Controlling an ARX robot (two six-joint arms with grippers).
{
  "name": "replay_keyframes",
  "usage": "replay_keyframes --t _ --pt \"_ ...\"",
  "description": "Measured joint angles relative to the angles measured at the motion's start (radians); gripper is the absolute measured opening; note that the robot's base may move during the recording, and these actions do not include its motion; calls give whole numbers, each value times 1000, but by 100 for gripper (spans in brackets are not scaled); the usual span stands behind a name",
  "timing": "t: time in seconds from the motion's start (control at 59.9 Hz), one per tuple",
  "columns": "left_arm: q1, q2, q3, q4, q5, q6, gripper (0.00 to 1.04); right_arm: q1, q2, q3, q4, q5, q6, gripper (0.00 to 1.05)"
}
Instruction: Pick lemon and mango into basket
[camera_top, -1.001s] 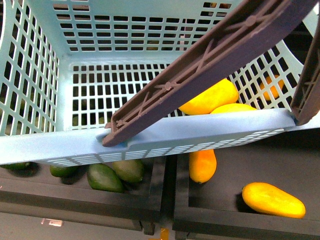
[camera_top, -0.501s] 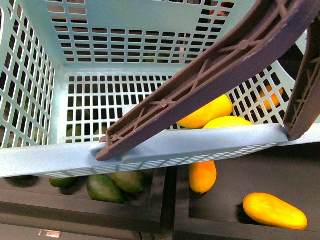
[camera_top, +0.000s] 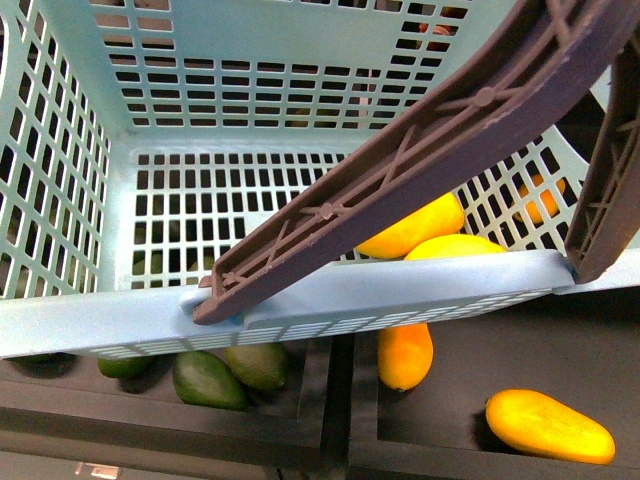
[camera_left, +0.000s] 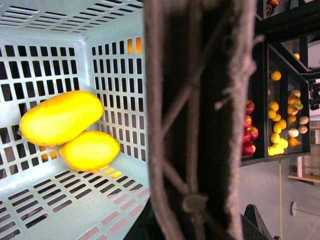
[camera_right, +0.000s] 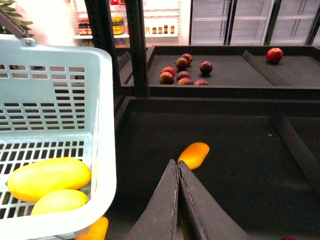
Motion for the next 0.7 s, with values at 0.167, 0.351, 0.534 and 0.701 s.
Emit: replay_keyframes --t 0.167,0.351,0.534,0.701 --pt "0 0 0 0 0 0 5 0 -48 0 -48 0 0 2" --pt "0 0 0 0 1 0 5 0 -89 0 -89 0 0 2" --pt "0 0 0 0 0 0 5 0 -248 0 -262 0 0 2" --pt "0 0 0 0 0 0 5 0 -264 0 -270 0 0 2"
